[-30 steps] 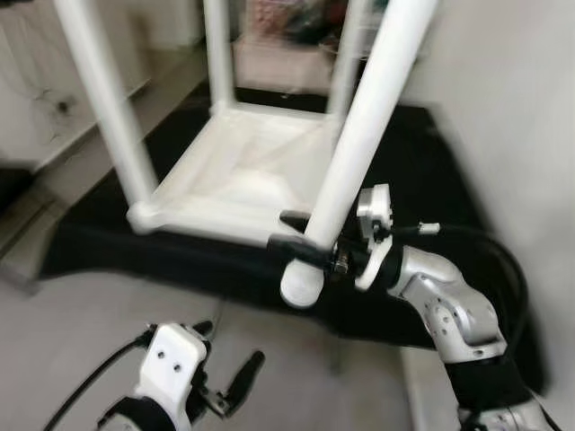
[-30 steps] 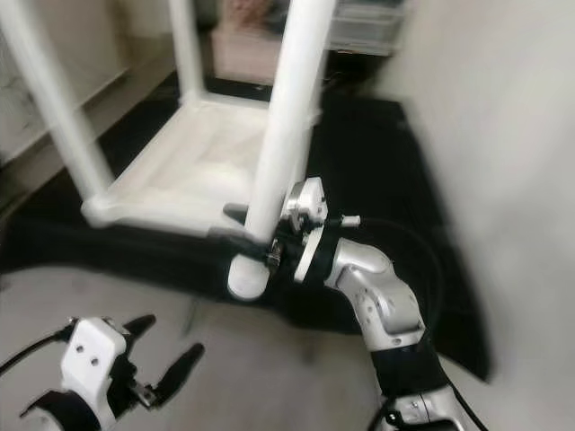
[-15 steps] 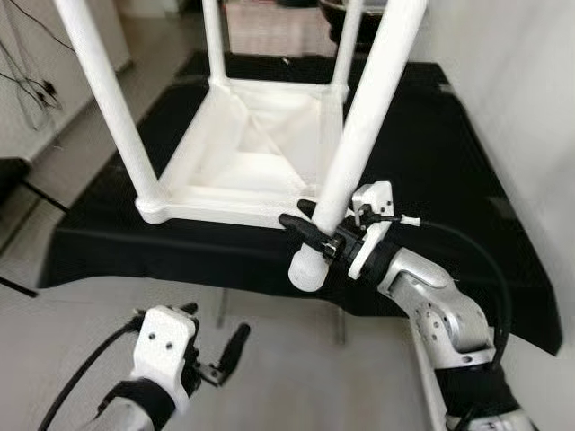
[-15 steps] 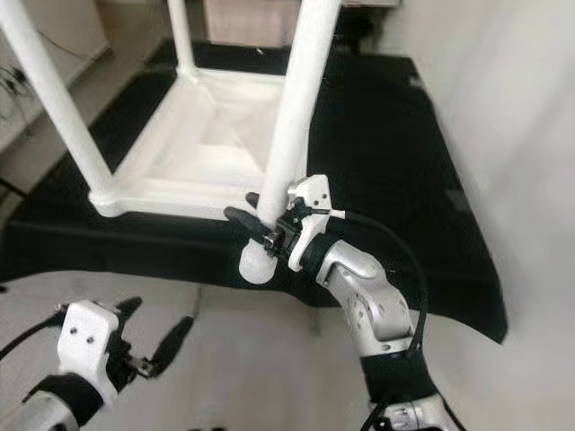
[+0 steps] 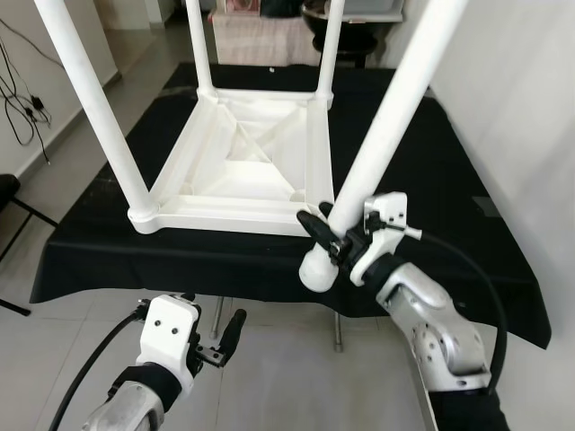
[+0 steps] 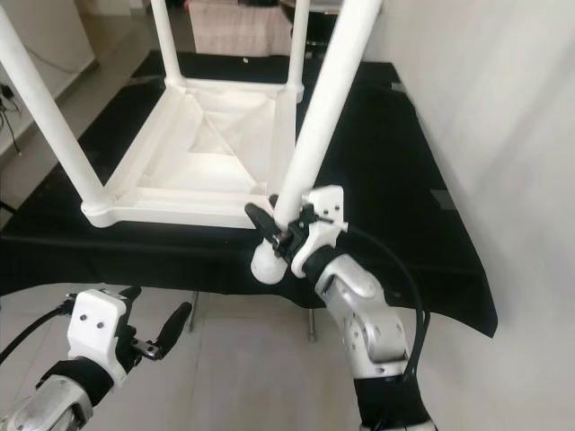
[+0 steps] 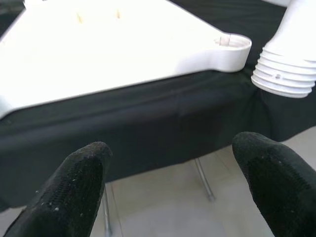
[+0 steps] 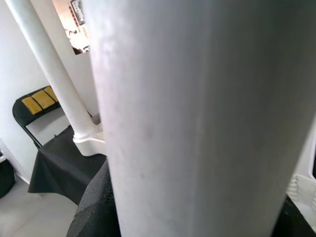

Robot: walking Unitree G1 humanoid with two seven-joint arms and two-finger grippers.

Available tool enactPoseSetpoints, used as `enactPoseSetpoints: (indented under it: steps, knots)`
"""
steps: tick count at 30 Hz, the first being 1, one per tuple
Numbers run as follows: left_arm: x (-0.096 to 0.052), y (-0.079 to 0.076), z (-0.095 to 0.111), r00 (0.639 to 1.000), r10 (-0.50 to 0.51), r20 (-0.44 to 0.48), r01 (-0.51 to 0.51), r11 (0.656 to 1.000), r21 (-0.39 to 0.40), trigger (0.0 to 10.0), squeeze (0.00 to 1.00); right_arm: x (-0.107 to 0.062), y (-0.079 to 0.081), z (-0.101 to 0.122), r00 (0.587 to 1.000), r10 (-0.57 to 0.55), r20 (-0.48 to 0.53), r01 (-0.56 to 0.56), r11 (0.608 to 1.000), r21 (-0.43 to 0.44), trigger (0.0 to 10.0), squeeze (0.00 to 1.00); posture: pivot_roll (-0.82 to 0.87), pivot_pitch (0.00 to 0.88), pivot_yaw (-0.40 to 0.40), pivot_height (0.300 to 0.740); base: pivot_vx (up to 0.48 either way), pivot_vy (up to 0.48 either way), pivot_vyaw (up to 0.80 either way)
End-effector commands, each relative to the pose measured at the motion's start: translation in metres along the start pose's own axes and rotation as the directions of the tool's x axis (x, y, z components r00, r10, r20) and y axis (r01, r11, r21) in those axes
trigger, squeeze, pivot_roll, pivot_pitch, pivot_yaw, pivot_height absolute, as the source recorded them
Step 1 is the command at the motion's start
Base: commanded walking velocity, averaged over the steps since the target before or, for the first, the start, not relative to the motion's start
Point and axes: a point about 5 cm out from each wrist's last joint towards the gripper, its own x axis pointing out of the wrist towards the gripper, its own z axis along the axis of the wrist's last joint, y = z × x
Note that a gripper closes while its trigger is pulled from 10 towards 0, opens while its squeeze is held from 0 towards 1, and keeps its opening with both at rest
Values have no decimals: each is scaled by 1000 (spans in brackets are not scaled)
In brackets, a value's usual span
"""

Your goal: Building children table

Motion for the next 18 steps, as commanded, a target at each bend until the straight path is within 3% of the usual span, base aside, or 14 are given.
enactPoseSetpoints:
  steps: [1, 9, 12, 18]
  knots:
    - [-1, 1, -3, 1000, 4, -4, -4, 1000, 7, 10000, 0, 2, 7, 6, 999, 26, 29, -26, 1000, -10, 10000, 0, 13, 85, -39, 740, 326, 0, -800]
    - [4, 4, -1, 1000, 11, 20, -11, 1000, 0, 10000, 0, 8, 10, 11, 997, 49, 60, -49, 999, -6, 10000, 0, 21, 63, -43, 740, 461, 0, -100]
    - [5, 4, -1, 1000, 12, 24, -12, 1000, 1, 10000, 0, 9, 12, 13, 994, 68, 82, -68, 998, 3, 10000, 0, 20, 58, -41, 740, 480, 0, 800]
    - [6, 3, -2, 999, 4, 38, -4, 1000, -2, 10000, 0, 11, 14, 10, 997, 49, 55, -49, 999, 5, 10000, 0, 20, 53, -39, 740, 480, 0, 0]
